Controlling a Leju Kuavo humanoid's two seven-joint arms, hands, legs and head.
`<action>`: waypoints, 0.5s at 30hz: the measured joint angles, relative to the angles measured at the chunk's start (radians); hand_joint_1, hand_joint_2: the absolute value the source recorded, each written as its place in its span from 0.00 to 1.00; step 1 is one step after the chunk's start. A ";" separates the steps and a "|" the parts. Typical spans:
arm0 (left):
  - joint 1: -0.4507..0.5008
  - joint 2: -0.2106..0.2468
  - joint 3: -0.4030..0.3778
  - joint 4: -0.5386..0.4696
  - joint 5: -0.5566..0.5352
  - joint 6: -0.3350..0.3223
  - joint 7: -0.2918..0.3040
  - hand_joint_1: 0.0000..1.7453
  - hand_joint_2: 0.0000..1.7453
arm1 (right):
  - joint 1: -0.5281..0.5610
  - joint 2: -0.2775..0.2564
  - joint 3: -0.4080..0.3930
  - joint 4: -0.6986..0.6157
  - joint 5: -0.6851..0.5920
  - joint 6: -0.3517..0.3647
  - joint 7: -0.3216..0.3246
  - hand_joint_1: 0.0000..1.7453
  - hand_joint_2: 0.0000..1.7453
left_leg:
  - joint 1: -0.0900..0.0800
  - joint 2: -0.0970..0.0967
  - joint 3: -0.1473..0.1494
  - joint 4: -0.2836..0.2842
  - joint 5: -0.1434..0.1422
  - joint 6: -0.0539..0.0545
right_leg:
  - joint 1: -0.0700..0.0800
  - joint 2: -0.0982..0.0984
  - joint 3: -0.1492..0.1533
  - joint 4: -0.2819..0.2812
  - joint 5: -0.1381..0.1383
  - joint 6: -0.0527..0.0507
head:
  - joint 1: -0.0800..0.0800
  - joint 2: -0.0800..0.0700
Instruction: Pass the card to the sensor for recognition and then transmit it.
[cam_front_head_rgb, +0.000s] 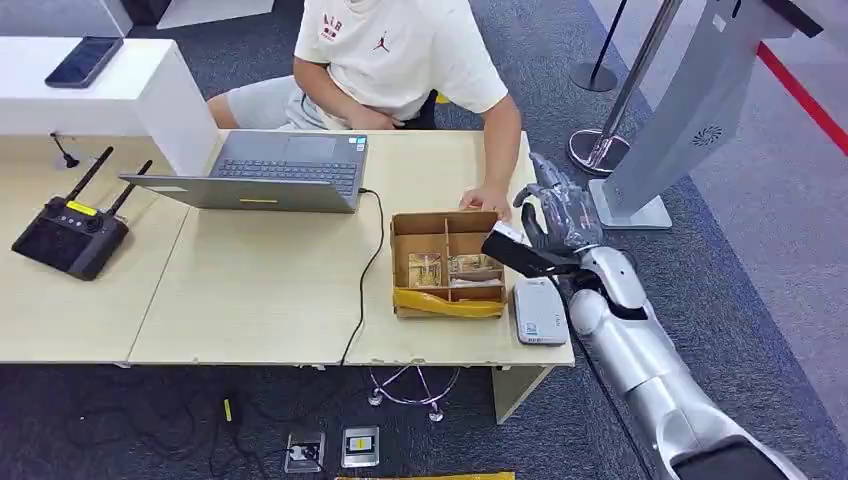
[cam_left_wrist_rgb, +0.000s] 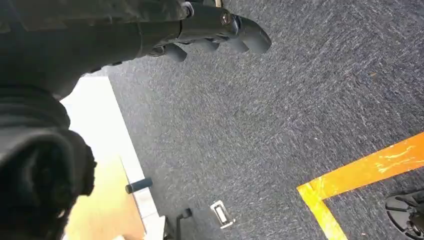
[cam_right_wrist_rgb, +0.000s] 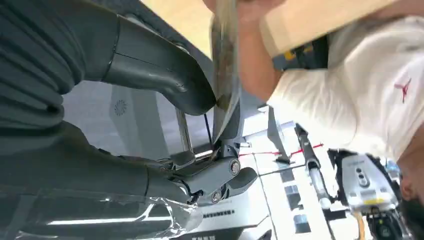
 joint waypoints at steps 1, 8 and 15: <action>-0.001 0.000 0.000 0.000 -0.002 0.000 0.000 0.00 0.00 | -0.013 -0.001 -0.003 0.000 0.002 -0.001 -0.002 1.00 1.00 | 0.000 0.000 0.000 0.000 0.000 0.000 | 0.000 0.000 0.000 0.000 0.000 0.000 | 0.000 0.000; -0.004 -0.001 0.000 0.000 -0.012 0.000 0.000 0.00 0.00 | -0.144 -0.003 -0.021 0.008 0.007 -0.003 -0.032 1.00 1.00 | 0.000 0.000 -0.001 0.000 0.000 0.000 | 0.000 0.000 0.000 0.000 0.000 0.000 | 0.000 0.000; -0.008 -0.003 -0.001 -0.001 -0.023 0.000 0.000 0.00 0.00 | -0.264 0.028 -0.019 0.076 0.018 -0.017 -0.060 1.00 1.00 | 0.000 0.000 -0.001 0.000 0.000 0.000 | 0.000 0.000 0.000 0.000 0.000 0.000 | 0.001 0.000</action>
